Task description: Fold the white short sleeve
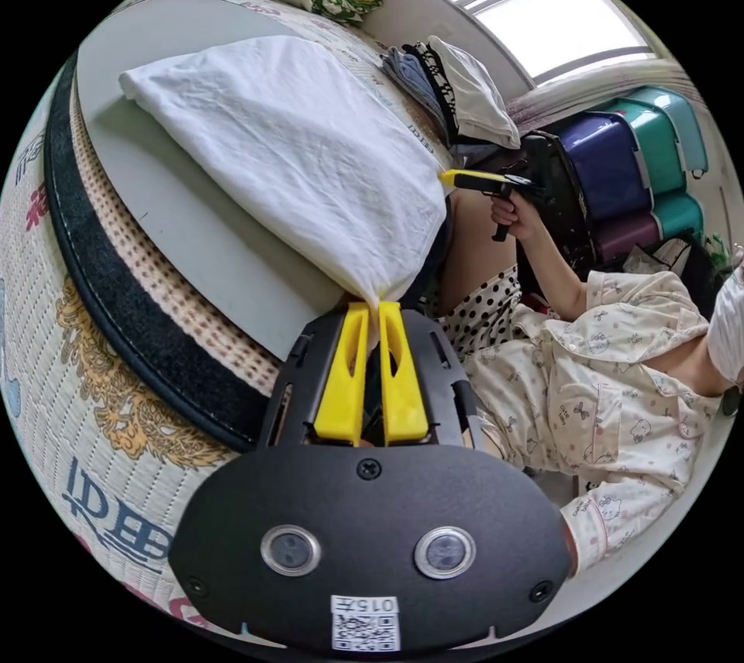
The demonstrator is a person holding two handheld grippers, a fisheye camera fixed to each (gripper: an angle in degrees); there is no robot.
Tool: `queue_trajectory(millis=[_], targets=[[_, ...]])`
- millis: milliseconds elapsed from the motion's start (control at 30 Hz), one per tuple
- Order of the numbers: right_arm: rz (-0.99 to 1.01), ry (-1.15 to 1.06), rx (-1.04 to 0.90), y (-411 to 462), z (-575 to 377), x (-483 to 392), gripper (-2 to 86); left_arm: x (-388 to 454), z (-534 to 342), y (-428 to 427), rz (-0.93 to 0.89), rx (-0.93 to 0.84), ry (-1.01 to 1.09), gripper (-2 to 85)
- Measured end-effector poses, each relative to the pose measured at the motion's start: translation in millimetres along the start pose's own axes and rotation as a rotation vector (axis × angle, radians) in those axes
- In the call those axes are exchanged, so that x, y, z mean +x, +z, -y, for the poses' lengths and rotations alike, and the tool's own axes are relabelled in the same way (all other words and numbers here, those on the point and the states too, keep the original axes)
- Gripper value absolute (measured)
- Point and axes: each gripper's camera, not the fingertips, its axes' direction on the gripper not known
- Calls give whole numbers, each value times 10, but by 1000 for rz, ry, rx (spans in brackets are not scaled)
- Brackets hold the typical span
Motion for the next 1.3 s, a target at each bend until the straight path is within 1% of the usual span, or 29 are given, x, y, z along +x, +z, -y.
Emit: queue_trajectory(millis=[100, 200, 333, 367, 467, 533, 733, 867, 933, 967, 1000, 1133, 1300], targets=[[-2, 0, 2, -90, -139, -24, 1, 65, -20, 45, 5, 2, 9, 0], [-15, -13, 4, -210, -265, -73, -3, 146, -95, 7, -73, 52, 46, -5], [-7, -27, -7, -324, -430, -129, -4, 116, -186, -40, -147, 129, 45, -5], [-7, -27, -10, -326, -450, -134, -4, 79, -200, 7, -154, 129, 33, -5], [-11, -23, -28, -316, -543, -166, -4, 48, -181, 335, -84, 27, 3, -5], [-22, -28, -36, -327, -613, -223, -4, 26, -182, 513, -91, -9, -11, -4], [-41, -50, -46, -446, -797, -370, -3, 107, -259, 682, -146, 16, 9, -5], [-33, -52, -49, -586, -906, -422, -4, 251, -361, 638, -215, 94, 55, -5], [-53, -46, -74, -602, -963, -449, -5, 229, -407, 720, -193, 74, 27, -5], [-63, -48, -83, -592, -977, -460, -5, 203, -424, 860, -136, 18, -10, -5], [-82, -52, -98, -566, -1009, -488, -5, 193, -441, 1000, -119, -11, -25, -5], [-145, -84, -114, -569, -1145, -639, 2, 269, -479, 1197, -113, -29, -29, -6], [-139, -79, -124, -734, -1286, -635, 39, 510, -588, 1312, -56, -54, -7, -5]])
